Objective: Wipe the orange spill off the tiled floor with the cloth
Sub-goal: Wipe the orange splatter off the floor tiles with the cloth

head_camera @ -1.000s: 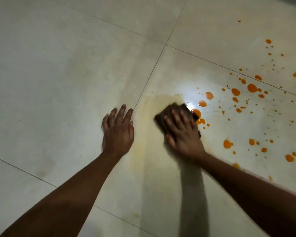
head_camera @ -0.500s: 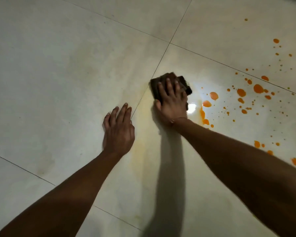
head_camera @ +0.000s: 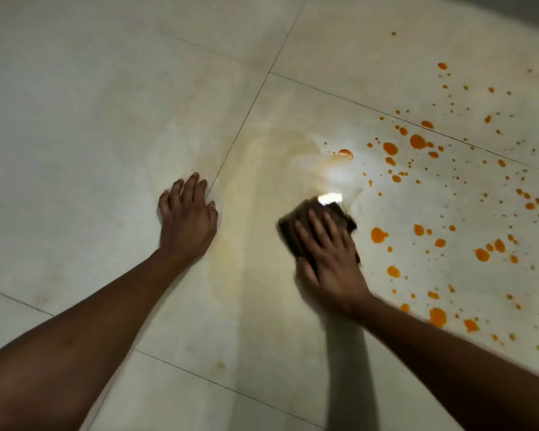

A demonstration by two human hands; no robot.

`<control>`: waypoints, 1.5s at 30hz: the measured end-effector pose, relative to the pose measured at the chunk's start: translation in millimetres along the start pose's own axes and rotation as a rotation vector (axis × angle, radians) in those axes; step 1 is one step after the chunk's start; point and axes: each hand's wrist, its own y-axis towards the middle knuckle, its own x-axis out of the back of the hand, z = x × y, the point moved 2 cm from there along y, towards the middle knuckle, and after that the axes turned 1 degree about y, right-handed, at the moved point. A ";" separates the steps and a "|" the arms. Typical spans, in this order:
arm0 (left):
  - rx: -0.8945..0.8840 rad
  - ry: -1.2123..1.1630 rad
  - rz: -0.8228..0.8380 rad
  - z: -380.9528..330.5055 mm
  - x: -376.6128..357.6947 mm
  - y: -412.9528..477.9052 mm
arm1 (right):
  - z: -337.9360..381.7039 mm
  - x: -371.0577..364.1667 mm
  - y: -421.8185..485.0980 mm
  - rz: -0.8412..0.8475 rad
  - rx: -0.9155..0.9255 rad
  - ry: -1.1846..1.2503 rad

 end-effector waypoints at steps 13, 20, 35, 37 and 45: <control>-0.194 -0.074 0.030 -130.6 -22.9 38.3 | -61.1 23.8 -16.6 -0.017 -0.018 0.008; -0.171 -0.094 0.010 -133.3 -23.8 41.4 | -108.8 63.9 157.9 -0.095 -0.396 0.003; -0.164 -0.111 0.039 -131.2 -26.8 46.4 | -55.8 26.5 64.1 -0.025 0.007 -0.019; -0.170 -0.108 0.054 -132.0 -25.3 45.5 | -79.9 34.4 -9.8 -0.002 0.069 -0.022; -0.197 -0.096 0.016 -128.3 -28.1 46.6 | -59.0 25.2 51.7 -0.081 -0.231 0.014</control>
